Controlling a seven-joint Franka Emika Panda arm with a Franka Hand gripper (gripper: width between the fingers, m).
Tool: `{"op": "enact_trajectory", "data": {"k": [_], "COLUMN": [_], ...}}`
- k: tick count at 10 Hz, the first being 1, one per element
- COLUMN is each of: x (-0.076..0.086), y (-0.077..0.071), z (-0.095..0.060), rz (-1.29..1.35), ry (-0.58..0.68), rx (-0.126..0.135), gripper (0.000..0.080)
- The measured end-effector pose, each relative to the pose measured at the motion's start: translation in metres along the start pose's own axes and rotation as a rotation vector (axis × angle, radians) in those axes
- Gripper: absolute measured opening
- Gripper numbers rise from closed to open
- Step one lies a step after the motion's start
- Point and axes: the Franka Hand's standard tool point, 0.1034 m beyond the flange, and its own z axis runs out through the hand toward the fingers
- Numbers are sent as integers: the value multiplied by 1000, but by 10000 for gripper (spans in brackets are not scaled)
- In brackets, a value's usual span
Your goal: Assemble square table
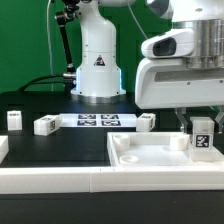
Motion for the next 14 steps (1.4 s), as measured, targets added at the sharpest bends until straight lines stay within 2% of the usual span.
{"op": "enact_trajectory", "data": {"k": [3, 8, 10, 14], "x": [1, -1, -1, -1], "y": [1, -2, -3, -5], "z": [0, 1, 1, 1], "rz": [296, 722, 929, 1069], "ry": [5, -6, -27, -36], "rx": [20, 29, 47, 56], "gripper": [290, 290, 290, 290]}}
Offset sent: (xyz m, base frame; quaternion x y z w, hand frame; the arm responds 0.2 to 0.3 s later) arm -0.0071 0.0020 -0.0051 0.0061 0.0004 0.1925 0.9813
